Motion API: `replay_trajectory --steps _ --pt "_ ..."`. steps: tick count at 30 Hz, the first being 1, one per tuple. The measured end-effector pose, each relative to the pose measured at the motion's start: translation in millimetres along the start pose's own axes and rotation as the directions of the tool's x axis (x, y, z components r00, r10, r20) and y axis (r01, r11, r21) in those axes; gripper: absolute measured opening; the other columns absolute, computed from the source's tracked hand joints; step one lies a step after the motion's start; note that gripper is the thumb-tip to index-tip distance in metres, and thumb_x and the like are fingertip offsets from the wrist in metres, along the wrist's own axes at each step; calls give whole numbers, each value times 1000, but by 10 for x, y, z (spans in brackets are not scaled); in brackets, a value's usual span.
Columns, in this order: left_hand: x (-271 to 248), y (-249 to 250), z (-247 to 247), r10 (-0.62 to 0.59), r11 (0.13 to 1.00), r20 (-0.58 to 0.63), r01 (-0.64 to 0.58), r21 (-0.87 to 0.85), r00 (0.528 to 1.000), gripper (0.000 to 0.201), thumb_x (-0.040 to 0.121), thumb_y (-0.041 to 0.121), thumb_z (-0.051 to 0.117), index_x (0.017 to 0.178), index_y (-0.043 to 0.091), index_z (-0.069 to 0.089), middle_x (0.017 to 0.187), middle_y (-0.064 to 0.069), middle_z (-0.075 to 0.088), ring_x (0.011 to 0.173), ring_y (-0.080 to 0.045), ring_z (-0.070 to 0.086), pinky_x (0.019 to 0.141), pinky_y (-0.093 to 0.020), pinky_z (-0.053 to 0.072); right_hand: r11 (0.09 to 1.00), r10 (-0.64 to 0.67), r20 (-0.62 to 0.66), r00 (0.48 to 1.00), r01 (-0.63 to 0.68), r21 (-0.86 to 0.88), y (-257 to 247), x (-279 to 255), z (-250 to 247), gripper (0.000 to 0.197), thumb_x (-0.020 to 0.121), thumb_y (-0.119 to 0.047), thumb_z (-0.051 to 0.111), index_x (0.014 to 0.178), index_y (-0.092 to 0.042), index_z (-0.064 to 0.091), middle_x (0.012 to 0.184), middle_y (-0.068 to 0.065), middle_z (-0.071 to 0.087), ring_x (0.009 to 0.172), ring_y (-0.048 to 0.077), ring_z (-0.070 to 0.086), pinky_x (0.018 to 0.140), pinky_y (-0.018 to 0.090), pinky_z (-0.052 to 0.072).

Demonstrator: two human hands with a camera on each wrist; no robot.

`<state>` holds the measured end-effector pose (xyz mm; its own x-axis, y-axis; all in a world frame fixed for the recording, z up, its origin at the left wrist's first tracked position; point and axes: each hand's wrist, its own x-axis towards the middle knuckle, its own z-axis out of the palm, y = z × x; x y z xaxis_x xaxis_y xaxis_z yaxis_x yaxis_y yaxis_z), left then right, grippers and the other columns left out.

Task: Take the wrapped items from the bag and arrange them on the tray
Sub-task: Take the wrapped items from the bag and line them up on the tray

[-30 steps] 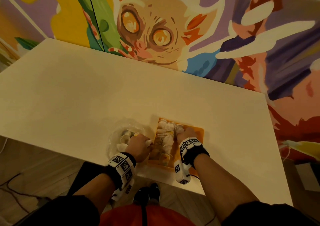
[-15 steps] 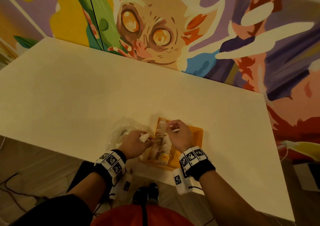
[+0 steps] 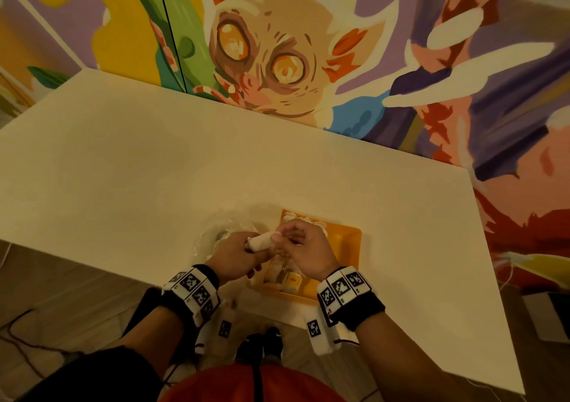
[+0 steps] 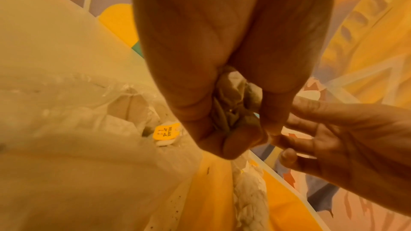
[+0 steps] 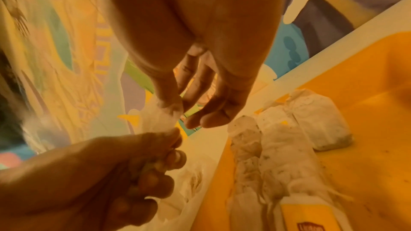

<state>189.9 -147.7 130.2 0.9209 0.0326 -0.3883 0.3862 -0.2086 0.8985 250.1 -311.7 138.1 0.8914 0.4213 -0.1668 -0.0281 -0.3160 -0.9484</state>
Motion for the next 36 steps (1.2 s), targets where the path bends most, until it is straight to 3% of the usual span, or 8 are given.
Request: replay_trajectory --steps 9,14,18,22,27,30,33,36 --pt "-61 149 -129 30 992 -73 -39 -124 997 21 82 23 77 101 18 70 57 0 51 49 -12 44 46 -24 40 984 -117 -11 993 114 -133 -99 0 -186 7 85 -18 73 90 -21 77 90 -7 73 75 6 63 69 13 47" --pt "-52 324 -27 199 980 -89 -198 20 976 13 90 16 67 92 4 72 45 14 53 38 0 42 43 -12 35 983 -123 -5 992 121 -138 -126 -8 -167 6 84 -30 74 85 -36 72 90 -6 72 82 12 64 71 19 51" --pt "-11 286 -16 120 985 -177 -139 -99 977 11 89 18 69 93 8 72 49 9 51 41 -9 41 41 -21 35 997 -32 -44 999 29 -71 23 11 -153 20 83 -31 74 100 -19 72 99 -4 72 88 13 67 76 25 54" --pt "0 275 25 71 975 -202 -111 -193 977 13 88 20 70 94 9 72 49 7 51 42 -10 40 40 -20 34 997 -32 -43 999 28 -79 134 -11 -130 17 85 -22 73 87 -5 70 87 9 70 84 22 66 78 30 53" --pt "63 172 80 74 994 -221 -91 -67 972 10 91 20 67 91 11 71 46 14 54 43 -3 46 46 -18 38 990 29 -108 994 -43 -138 237 8 -203 14 86 -22 72 77 -11 69 77 0 67 75 15 63 73 28 52" --pt "126 16 66 59 995 -257 -37 90 965 5 87 24 71 87 19 70 63 16 61 60 -4 57 59 -21 45 960 89 -186 979 -134 -244 343 57 -334 12 87 -25 71 84 -13 70 82 -3 67 76 8 60 69 15 45" --pt "158 -82 85 6 954 -259 72 291 966 8 85 34 71 91 28 69 89 5 71 83 -13 65 79 -32 54 925 144 -280 949 -229 -302 388 72 -470 15 89 -21 68 92 -7 71 87 3 66 82 12 58 74 24 47" --pt "141 -70 147 -8 876 -236 121 468 972 24 89 37 65 109 23 68 111 7 64 103 -16 62 83 -21 43 859 238 -335 911 -359 -366 442 105 -563 19 91 -21 65 95 -4 71 85 4 65 82 18 60 75 27 47"
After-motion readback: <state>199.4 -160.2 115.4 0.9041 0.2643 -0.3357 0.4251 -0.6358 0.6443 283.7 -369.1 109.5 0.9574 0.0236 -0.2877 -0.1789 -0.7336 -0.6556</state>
